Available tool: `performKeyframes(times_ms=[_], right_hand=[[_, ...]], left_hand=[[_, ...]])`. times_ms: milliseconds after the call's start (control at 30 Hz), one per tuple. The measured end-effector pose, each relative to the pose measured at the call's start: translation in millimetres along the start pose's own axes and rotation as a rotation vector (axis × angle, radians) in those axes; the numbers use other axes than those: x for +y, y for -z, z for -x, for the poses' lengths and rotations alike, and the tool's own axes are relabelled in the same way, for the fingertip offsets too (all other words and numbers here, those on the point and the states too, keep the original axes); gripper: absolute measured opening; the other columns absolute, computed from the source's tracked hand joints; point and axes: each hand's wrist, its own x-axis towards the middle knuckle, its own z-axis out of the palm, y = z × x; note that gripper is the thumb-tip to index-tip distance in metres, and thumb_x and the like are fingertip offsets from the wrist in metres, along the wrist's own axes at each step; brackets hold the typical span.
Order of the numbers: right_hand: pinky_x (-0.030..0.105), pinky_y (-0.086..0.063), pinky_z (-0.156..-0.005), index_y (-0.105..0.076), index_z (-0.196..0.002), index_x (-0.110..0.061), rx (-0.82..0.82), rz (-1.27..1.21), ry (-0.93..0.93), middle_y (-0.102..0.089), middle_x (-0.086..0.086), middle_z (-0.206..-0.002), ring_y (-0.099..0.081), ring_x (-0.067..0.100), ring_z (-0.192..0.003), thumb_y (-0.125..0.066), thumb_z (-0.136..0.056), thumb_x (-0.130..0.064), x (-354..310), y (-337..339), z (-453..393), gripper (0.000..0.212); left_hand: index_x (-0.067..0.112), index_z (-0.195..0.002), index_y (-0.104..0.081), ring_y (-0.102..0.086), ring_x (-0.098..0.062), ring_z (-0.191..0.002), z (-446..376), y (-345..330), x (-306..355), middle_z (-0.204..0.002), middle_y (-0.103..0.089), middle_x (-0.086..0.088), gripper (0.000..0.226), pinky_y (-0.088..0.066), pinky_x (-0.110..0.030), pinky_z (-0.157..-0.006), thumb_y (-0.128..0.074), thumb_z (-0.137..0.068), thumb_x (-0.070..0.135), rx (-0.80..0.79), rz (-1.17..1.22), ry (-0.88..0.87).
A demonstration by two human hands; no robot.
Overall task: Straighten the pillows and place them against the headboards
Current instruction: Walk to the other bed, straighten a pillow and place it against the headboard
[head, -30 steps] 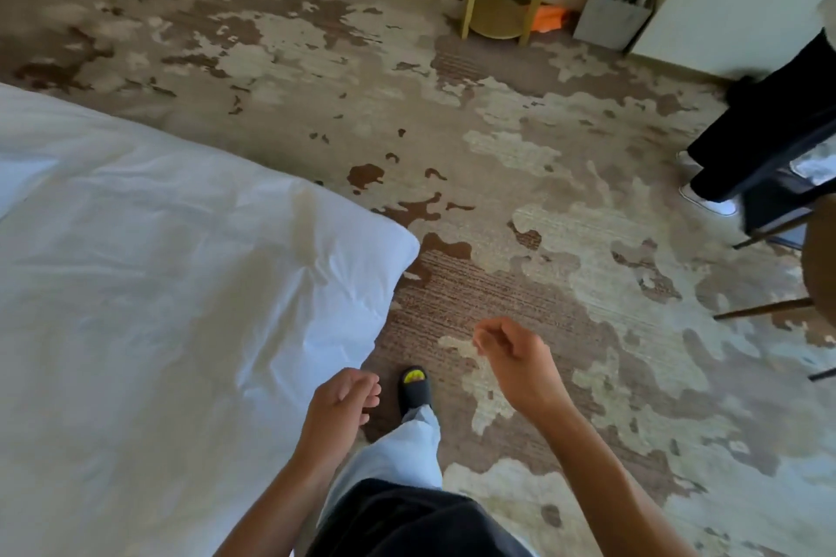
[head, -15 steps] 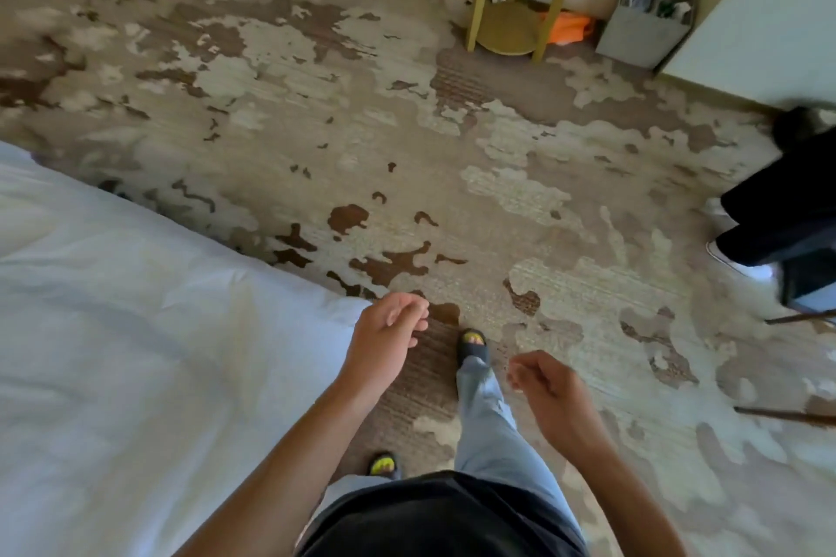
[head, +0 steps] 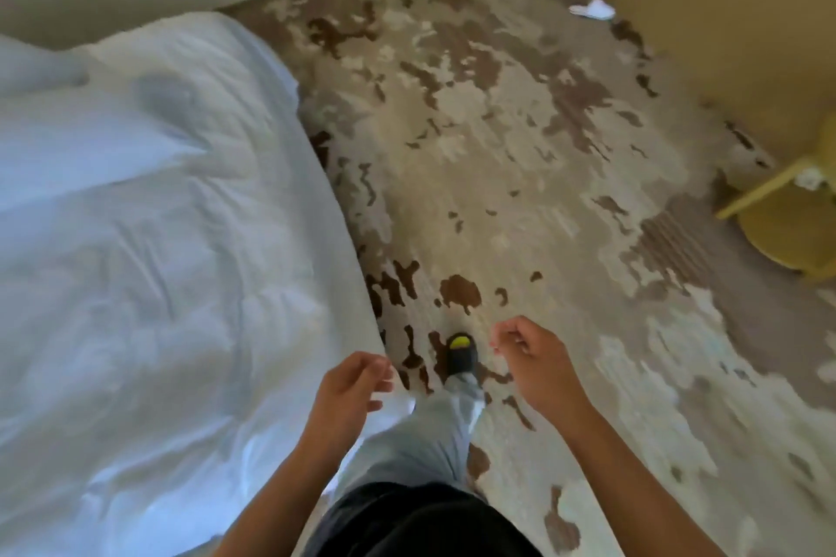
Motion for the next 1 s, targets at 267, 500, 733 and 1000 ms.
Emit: performKeyframes(times_ms=[267, 500, 733, 1000], right_hand=[[0.009, -0.051, -0.078, -0.072, -0.092, -0.034, -0.082, 0.065, 0.038, -0.076, -0.018, -0.089, -0.072, -0.003, -0.088, -0.064, -0.103, -0.025, -81.8, 59.4, -203.9, 0.016], [0.020, -0.056, -0.079, -0.074, -0.087, -0.031, -0.078, 0.101, -0.028, -0.077, -0.014, -0.087, -0.073, 0.002, -0.084, -0.065, -0.102, -0.020, -132.1, 128.7, -361.9, 0.020], [0.016, -0.052, -0.075, -0.073, -0.089, -0.033, -0.140, 0.078, 0.022, -0.078, -0.013, -0.086, -0.073, 0.002, -0.083, -0.067, -0.102, -0.027, -207.2, 147.7, -581.7, 0.016], [0.018, -0.056, -0.072, -0.073, -0.093, -0.030, -0.485, 0.128, 0.232, -0.075, -0.006, -0.088, -0.071, 0.006, -0.083, -0.061, -0.104, -0.036, -417.9, 89.7, -825.2, 0.017]], left_hand=[[0.015, -0.090, -0.075, -0.075, -0.021, -0.084, -172.3, -53.9, 103.2, -0.084, -0.078, -0.006, 0.023, -0.059, -0.028, -0.068, -0.058, -0.101, 0.026, 0.069, 0.177, 0.093], [0.022, -0.093, -0.075, -0.075, -0.018, -0.090, -326.9, -94.7, 260.8, -0.090, -0.077, -0.002, 0.020, -0.060, -0.031, -0.075, -0.059, -0.099, 0.032, -0.010, 0.242, -0.002], [0.021, -0.099, -0.073, -0.074, -0.016, -0.094, -509.1, -86.5, 413.2, -0.096, -0.077, -0.001, 0.019, -0.061, -0.040, -0.085, -0.057, -0.101, 0.031, 0.068, 0.278, -0.143], [0.013, -0.099, -0.073, -0.074, -0.025, -0.092, -651.5, -14.9, 531.7, -0.095, -0.077, -0.008, 0.017, -0.059, -0.041, -0.083, -0.059, -0.101, 0.022, 0.378, 0.377, 0.004]])
